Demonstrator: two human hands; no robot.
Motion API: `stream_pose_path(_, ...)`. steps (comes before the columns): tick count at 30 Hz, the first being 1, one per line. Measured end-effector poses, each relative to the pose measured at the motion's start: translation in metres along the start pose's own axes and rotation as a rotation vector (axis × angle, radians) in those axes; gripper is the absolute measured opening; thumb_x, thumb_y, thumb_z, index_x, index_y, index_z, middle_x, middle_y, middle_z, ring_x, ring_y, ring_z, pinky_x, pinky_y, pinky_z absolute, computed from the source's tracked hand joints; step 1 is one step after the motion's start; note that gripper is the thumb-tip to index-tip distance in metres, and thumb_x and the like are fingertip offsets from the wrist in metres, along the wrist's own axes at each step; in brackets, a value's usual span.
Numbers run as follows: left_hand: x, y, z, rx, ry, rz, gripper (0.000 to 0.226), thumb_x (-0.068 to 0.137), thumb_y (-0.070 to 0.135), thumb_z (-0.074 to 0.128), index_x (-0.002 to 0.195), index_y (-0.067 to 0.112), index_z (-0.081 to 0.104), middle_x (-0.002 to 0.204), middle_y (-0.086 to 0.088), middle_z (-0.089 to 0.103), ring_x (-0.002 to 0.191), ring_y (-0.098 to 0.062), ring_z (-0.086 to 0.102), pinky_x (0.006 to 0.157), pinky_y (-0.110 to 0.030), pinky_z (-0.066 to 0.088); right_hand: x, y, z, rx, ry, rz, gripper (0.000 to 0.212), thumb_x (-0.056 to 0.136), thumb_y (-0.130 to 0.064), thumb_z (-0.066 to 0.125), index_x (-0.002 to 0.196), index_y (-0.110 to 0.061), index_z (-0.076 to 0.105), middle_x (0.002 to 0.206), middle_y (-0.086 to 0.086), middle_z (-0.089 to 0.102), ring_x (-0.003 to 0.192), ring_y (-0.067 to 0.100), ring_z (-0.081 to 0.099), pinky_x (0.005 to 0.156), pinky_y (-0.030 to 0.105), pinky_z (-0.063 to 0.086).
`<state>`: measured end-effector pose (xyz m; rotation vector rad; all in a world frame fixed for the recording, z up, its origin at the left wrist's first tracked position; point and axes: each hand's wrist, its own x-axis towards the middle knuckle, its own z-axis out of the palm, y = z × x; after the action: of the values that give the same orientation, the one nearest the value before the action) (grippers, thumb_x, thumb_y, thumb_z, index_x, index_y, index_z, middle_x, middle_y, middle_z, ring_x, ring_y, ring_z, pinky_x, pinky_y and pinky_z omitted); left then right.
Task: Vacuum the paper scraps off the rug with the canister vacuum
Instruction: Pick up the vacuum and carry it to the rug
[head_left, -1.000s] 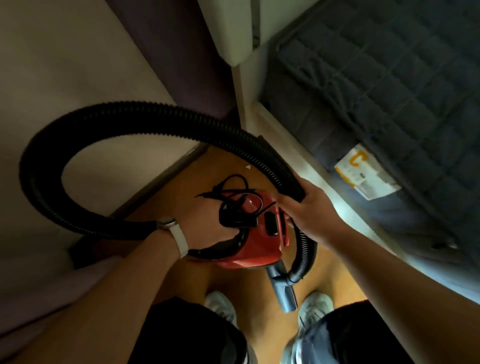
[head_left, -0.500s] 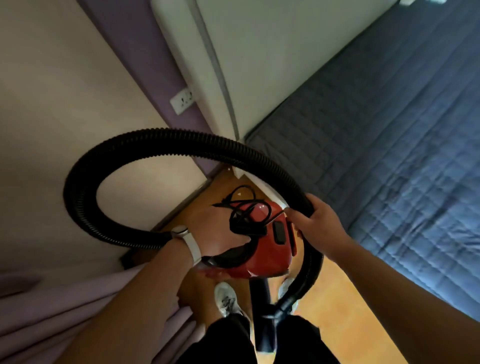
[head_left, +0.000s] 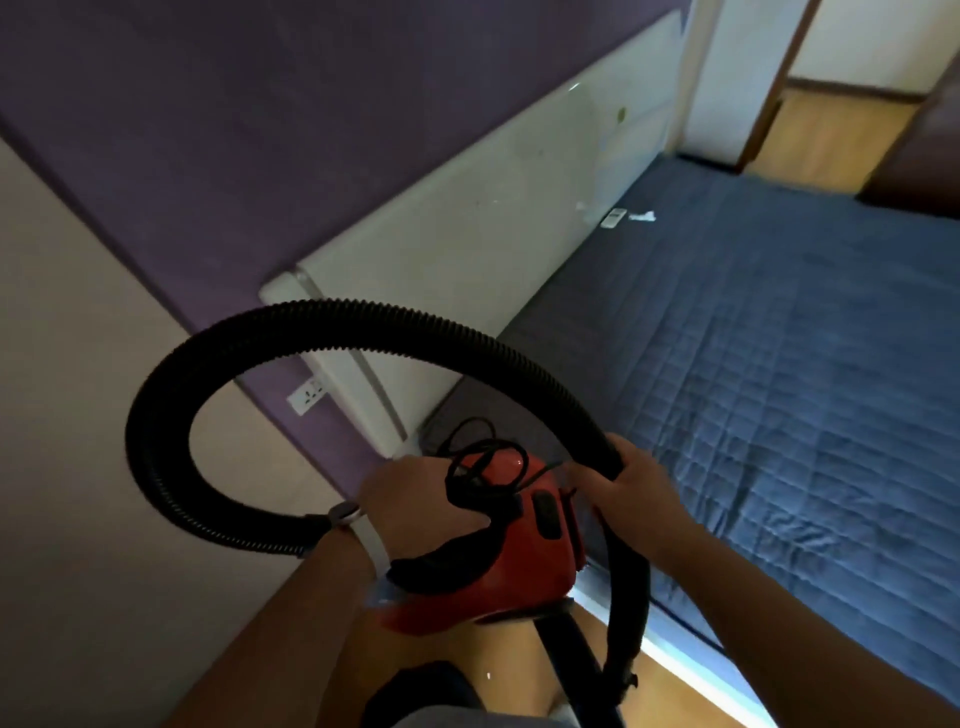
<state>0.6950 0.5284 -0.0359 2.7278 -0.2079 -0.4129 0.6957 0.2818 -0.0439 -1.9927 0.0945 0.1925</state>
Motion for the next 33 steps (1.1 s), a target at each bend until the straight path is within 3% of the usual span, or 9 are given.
stream_pose_path(3,0.013,0.013,-0.009,-0.004,0.028,0.049,0.037,0.069,0.068,0.066,0.064,0.035,0.051,0.070,0.010,0.059,0.066,-0.009,0.058,0.059,-0.029,0.048,0.000,-0.007,-0.024,-0.069,0.058,0.018,0.012,0.087,-0.027,0.073,0.087,-0.031,0.061,0.058,-0.007,0.061,0.047,-0.001,0.056,0.049,0.018,0.045)
stream_pose_path(10,0.079,0.041,-0.019,-0.037,-0.084,0.275,0.041,0.070,0.062,0.073,0.056,0.034,0.046,0.060,0.013,0.052,0.060,-0.005,0.052,0.051,-0.025,0.034,-0.006,-0.014,-0.061,-0.083,0.301,0.165,0.013,0.086,-0.029,0.075,0.085,-0.032,0.063,0.058,-0.003,0.063,0.051,0.012,0.060,0.055,0.034,0.051)
stream_pose_path(18,0.134,0.102,-0.013,0.033,-0.136,0.696,0.033,0.071,0.058,0.072,0.085,0.028,0.070,0.088,0.007,0.072,0.086,-0.013,0.066,0.065,-0.023,0.037,-0.053,-0.010,-0.083,-0.164,0.673,0.392,0.015,0.084,-0.034,0.075,0.085,-0.030,0.061,0.059,-0.001,0.063,0.050,0.015,0.060,0.049,0.026,0.047)
stream_pose_path(24,0.130,0.165,0.014,0.046,-0.267,0.910,0.039,0.062,0.063,0.070,0.085,0.032,0.070,0.085,0.013,0.073,0.086,-0.008,0.067,0.067,-0.022,0.045,-0.126,0.001,-0.104,-0.173,0.931,0.523,0.016,0.083,-0.036,0.075,0.091,-0.029,0.062,0.069,0.004,0.068,0.064,0.022,0.068,0.066,0.040,0.056)
stream_pose_path(28,0.104,0.213,0.035,0.080,-0.323,1.009,0.037,0.061,0.065,0.070,0.068,0.029,0.063,0.073,0.013,0.071,0.073,-0.003,0.065,0.057,-0.013,0.043,-0.184,0.015,-0.122,-0.165,1.035,0.554,0.015,0.085,-0.033,0.073,0.093,-0.031,0.062,0.071,0.000,0.067,0.065,0.014,0.067,0.063,0.031,0.054)
stream_pose_path(31,0.073,0.257,0.055,0.127,-0.375,1.050,0.041,0.062,0.064,0.071,0.079,0.027,0.069,0.075,0.013,0.071,0.072,-0.002,0.065,0.059,-0.015,0.046,-0.232,0.034,-0.135,-0.162,1.115,0.580,0.014,0.084,-0.033,0.074,0.088,-0.031,0.060,0.068,-0.001,0.066,0.059,0.010,0.064,0.056,0.022,0.049)
stream_pose_path(33,0.046,0.289,0.075,0.167,-0.377,1.081,0.049,0.058,0.068,0.066,0.082,0.026,0.070,0.075,0.013,0.071,0.074,-0.004,0.066,0.065,-0.022,0.052,-0.270,0.050,-0.145,-0.133,1.156,0.587,0.015,0.084,-0.031,0.074,0.084,-0.028,0.059,0.064,0.000,0.065,0.056,0.013,0.063,0.055,0.024,0.048)
